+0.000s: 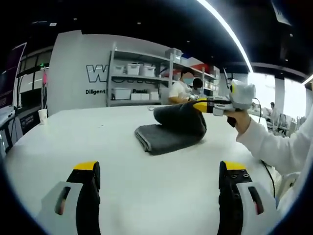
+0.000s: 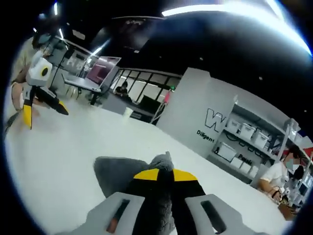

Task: Open the folded towel by lifting each exposed corner and separating the folded layers until the towel lies flat within the target outline without major curled edges

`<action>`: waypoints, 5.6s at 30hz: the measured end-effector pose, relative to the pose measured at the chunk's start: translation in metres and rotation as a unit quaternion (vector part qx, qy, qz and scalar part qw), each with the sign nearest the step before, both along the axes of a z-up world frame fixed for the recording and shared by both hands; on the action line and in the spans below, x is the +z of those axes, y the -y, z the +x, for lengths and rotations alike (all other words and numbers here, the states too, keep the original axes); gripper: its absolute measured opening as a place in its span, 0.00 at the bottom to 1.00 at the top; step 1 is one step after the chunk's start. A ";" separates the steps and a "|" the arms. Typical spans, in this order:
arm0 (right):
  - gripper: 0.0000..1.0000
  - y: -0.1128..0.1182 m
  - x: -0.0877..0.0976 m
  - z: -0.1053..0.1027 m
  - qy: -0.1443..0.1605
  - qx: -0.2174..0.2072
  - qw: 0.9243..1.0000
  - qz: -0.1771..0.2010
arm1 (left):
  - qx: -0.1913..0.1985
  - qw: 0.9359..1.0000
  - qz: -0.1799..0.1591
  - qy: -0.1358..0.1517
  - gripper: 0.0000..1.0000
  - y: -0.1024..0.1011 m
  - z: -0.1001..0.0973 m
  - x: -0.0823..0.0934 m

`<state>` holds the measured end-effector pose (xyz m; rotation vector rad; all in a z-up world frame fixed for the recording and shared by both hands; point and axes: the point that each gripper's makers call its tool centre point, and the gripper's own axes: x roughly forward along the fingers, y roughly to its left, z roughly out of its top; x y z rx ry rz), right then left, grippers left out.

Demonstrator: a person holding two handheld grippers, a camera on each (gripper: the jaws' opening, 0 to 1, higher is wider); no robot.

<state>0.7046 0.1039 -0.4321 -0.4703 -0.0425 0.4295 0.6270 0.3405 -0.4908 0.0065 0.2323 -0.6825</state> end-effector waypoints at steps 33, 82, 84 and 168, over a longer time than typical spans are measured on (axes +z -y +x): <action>0.06 0.173 -0.097 -0.036 -0.159 -0.150 0.975 0.037 | 0.005 1.000 -0.009 -0.027 1.00 0.016 -0.001 -0.021; 0.99 0.053 -0.033 -0.099 -0.188 -0.036 0.981 -0.002 | -0.015 1.000 0.009 -0.012 1.00 0.014 -0.011 -0.030; 0.99 0.045 -0.035 -0.091 -0.192 -0.032 0.981 -0.007 | -0.017 1.000 0.009 -0.013 1.00 0.016 -0.011 -0.031; 0.00 -0.026 -0.027 0.042 -0.082 0.028 0.994 -0.065 | -0.013 1.000 0.003 0.015 1.00 0.019 -0.045 0.004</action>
